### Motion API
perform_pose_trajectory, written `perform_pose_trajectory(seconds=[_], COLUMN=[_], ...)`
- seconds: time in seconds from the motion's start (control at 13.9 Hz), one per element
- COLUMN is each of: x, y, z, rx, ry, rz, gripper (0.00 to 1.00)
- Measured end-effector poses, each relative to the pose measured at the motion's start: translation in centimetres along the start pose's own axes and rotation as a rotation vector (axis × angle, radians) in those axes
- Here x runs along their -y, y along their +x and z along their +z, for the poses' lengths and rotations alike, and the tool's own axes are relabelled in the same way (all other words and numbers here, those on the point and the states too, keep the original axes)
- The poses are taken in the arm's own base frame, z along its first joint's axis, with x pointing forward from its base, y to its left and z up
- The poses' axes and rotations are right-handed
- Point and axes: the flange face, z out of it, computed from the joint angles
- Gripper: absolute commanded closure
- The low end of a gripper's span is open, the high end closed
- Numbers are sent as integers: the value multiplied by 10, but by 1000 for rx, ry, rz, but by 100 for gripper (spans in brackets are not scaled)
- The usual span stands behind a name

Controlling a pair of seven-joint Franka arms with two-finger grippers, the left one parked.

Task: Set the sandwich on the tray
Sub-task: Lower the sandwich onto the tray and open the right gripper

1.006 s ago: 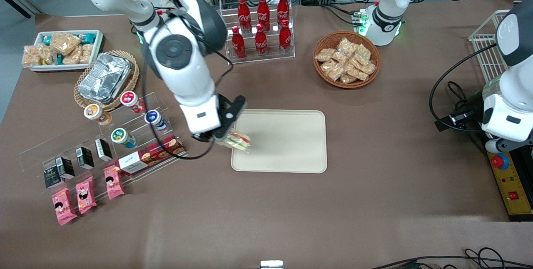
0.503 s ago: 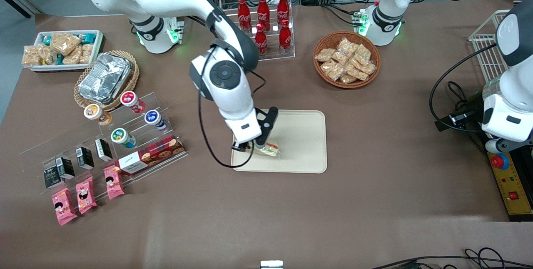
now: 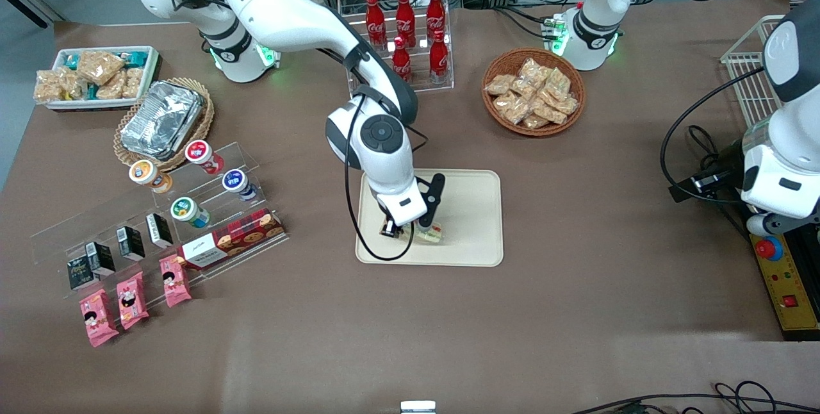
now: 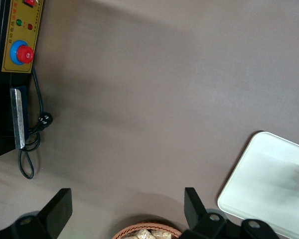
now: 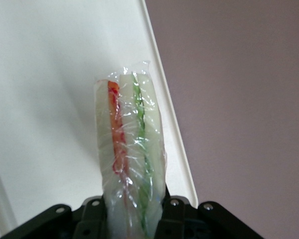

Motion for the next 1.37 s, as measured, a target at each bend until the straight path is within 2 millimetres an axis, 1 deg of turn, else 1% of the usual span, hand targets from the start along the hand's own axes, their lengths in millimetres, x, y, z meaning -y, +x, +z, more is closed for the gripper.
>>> perform_pose_trajectory(seconds=[0.22, 0.36, 0.57, 0.72, 1.15, 1.22, 1.29, 1.37], x=[2, 3, 3, 3, 2, 2, 2, 2], y=[0, 1, 2, 3, 4, 4, 5, 5], z=[23, 31, 34, 33, 33, 33, 33, 33], rx=[2, -4, -12, -22, -36, -36, -37, -37], ry=[-5, -11, -17, -24, -32, -33, -33, -34], rz=[-5, -9, -12, -14, -17, -17, -17, -17], gripper=[65, 65, 63, 52, 49, 41, 39, 13])
